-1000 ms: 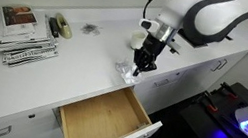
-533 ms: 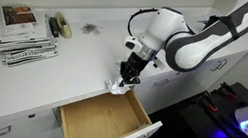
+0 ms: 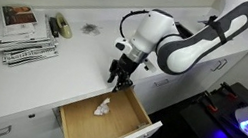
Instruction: Put the two papers on the countertop in the open drawer, close the open drawer
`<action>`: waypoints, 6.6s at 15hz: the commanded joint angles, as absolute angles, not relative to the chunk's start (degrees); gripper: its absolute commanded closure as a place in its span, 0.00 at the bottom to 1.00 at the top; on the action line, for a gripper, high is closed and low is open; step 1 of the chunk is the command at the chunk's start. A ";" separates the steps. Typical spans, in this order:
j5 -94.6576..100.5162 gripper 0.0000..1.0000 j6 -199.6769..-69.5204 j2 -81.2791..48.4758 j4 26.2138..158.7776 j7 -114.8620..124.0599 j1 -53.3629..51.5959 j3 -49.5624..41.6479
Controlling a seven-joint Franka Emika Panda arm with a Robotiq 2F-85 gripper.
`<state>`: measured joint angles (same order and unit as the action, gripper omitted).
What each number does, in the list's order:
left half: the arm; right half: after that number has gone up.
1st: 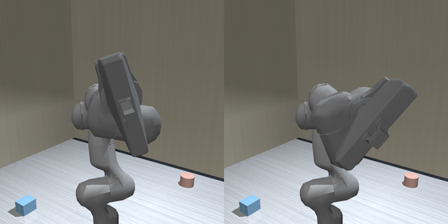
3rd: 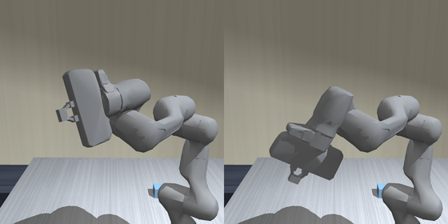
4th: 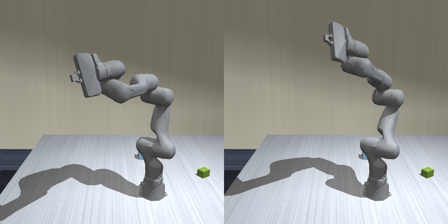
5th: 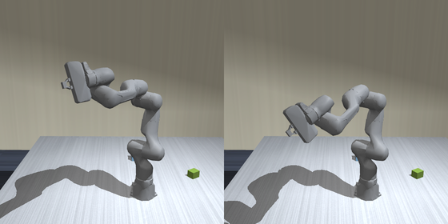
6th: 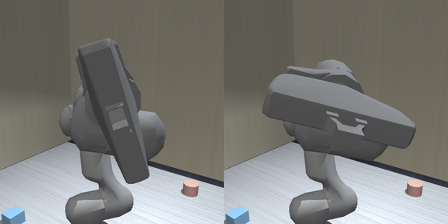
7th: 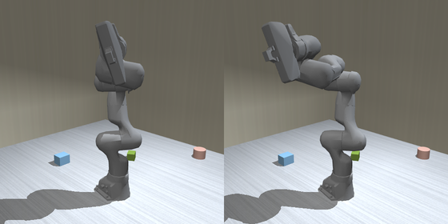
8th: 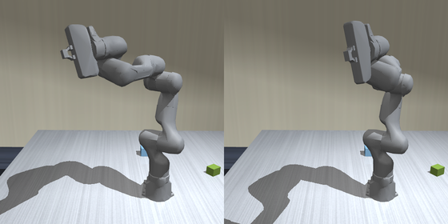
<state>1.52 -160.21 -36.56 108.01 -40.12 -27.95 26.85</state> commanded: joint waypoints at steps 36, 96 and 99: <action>8.19 0.00 -140.78 -28.33 105.91 -16.51 -22.95 20.41; 0.74 0.01 -142.04 -37.53 105.50 -38.90 -24.32 33.59; 3.83 0.00 -138.37 -37.73 102.42 -43.01 -26.40 35.79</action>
